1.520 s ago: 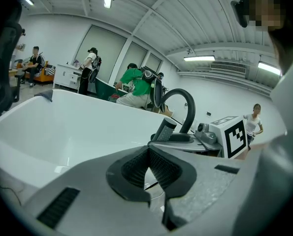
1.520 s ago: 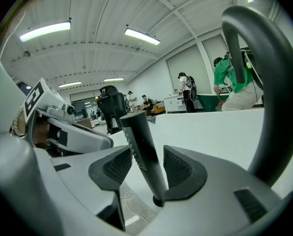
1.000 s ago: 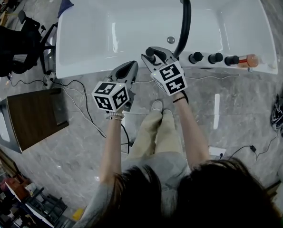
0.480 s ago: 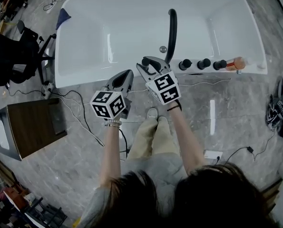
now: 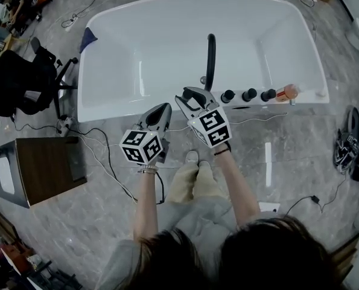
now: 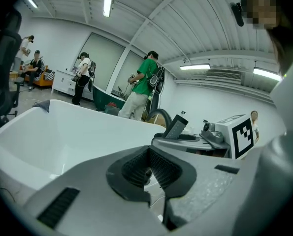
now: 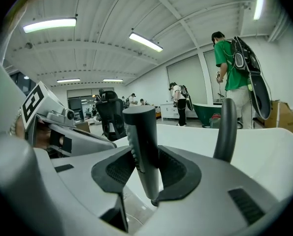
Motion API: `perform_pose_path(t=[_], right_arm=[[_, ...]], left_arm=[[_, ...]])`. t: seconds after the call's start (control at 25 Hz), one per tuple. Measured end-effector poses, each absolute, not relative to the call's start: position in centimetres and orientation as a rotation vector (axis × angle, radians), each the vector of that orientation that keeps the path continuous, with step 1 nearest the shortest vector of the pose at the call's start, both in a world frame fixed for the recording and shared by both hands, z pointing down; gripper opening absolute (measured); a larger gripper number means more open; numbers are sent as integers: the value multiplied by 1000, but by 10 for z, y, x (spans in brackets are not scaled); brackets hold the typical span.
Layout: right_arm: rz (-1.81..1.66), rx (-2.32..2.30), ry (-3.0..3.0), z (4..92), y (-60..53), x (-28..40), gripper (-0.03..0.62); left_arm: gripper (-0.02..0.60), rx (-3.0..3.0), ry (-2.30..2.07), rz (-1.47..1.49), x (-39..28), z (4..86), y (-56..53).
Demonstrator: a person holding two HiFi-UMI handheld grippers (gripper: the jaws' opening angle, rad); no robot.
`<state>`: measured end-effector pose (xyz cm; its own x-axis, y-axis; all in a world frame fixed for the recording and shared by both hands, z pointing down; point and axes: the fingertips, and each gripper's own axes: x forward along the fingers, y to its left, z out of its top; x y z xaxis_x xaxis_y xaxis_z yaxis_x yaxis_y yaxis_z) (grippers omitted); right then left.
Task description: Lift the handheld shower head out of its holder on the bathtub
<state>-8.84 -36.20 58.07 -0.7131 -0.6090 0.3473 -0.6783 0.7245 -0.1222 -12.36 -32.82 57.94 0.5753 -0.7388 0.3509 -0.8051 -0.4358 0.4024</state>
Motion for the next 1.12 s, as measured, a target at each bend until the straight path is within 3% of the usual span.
perform_pose_path(t=[1.12], right_arm=[[266, 1018, -2825, 427, -298, -55, 135]], left_arm=[[5, 2534, -1265, 37, -94, 435, -267]])
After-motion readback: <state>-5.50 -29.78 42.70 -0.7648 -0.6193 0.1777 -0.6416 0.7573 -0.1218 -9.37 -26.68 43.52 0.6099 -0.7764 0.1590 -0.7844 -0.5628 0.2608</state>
